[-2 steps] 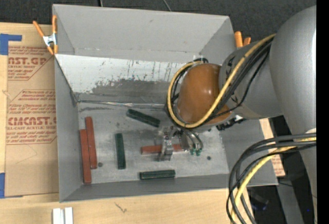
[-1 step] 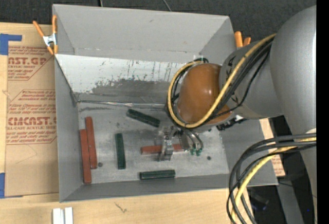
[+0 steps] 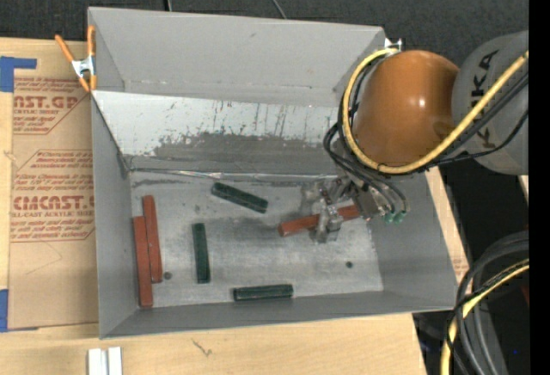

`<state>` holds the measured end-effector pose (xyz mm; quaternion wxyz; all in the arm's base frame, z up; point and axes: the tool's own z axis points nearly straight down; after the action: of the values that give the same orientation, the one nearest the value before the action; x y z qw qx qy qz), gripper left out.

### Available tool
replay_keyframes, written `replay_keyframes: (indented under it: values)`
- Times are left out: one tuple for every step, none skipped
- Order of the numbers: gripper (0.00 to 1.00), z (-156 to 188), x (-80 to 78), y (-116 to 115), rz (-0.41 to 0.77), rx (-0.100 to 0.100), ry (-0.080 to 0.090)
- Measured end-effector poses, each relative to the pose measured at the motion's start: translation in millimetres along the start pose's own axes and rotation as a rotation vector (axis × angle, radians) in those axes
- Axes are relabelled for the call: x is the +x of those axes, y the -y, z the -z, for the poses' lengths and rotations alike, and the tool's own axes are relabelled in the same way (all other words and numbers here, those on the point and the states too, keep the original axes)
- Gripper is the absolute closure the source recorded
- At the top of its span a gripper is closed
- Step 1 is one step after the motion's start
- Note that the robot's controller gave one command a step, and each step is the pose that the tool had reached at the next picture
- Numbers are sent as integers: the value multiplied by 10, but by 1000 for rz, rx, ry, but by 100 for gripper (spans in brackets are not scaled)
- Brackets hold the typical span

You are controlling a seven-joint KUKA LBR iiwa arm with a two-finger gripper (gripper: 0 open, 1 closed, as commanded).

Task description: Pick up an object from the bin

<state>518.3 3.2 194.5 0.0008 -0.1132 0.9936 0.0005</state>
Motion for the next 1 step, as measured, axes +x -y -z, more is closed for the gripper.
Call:
replay_keyframes:
  values:
    - [100,0,0,0,0,0,0]
